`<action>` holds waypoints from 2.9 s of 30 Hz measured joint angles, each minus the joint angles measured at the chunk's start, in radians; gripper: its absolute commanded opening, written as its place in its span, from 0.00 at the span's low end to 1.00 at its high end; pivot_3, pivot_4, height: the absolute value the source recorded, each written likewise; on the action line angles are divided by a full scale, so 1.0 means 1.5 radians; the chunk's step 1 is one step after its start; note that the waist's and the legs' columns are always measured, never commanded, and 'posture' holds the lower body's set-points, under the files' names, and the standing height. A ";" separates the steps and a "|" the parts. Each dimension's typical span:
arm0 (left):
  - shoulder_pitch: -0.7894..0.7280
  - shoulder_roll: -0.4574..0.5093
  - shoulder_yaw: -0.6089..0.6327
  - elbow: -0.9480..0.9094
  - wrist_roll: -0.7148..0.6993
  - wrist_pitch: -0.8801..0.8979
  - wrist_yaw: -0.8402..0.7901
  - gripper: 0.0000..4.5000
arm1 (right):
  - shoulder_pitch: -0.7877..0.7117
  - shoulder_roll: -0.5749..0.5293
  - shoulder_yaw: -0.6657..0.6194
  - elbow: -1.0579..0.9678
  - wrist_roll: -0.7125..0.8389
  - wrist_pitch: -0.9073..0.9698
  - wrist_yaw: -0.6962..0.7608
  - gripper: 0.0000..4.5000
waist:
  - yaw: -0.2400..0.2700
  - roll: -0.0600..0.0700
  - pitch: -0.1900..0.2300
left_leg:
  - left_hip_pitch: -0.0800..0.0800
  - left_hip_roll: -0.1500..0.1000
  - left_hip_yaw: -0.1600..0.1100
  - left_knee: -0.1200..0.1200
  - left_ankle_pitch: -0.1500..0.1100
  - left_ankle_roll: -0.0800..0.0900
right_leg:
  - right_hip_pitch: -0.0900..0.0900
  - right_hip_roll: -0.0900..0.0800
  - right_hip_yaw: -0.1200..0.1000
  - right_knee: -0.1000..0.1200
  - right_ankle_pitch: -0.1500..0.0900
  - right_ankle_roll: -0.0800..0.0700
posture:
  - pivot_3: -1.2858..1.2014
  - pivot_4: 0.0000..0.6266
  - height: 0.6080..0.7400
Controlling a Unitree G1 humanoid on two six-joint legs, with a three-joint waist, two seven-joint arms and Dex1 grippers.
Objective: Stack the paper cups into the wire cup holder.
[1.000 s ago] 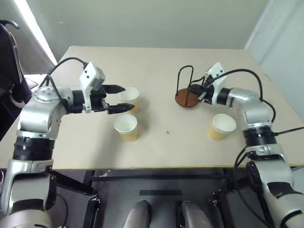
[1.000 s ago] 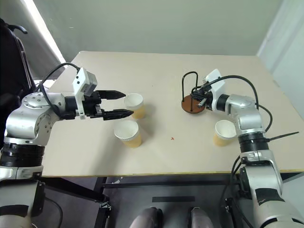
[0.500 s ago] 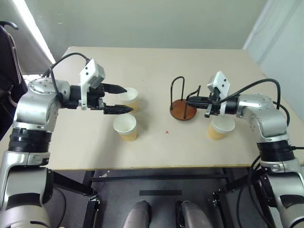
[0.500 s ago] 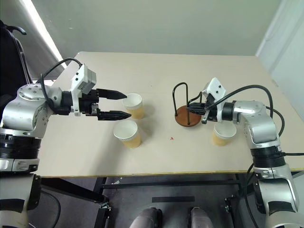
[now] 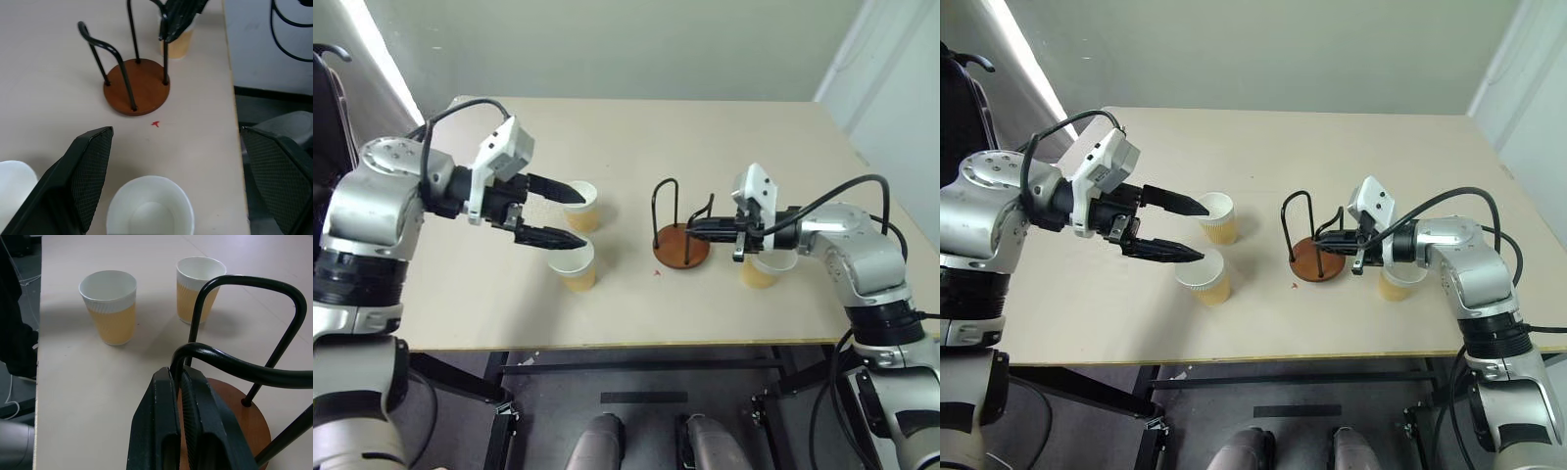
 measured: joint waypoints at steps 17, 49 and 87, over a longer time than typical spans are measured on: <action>0.008 0.001 -0.002 -0.020 -0.005 0.007 -0.006 1.00 | 0.020 -0.003 0.022 0.008 -0.001 -0.017 0.012 0.01 | 0.000 0.000 0.000 | 0.000 0.000 0.000 0.001 0.000 0.000 | 0.000 0.000 0.000 0.000 0.000 -0.001 | 0.52 0.24 1.00; 0.041 0.001 -0.001 -0.029 -0.012 -0.022 0.003 1.00 | 0.037 -0.093 0.015 -0.070 0.004 0.060 -0.023 0.69 | 0.000 0.000 0.000 | 0.000 0.000 0.000 0.001 0.000 0.001 | 0.001 0.000 0.000 0.000 0.000 0.000 | 0.52 0.24 1.00; 0.054 0.047 -0.117 -0.001 0.262 -0.385 -0.011 1.00 | -0.048 -0.205 -0.083 -0.166 0.173 0.096 0.008 0.69 | 0.000 0.000 0.000 | 0.000 0.000 0.000 0.002 -0.001 0.003 | 0.001 0.000 0.000 0.000 -0.002 -0.002 | 0.52 0.24 1.00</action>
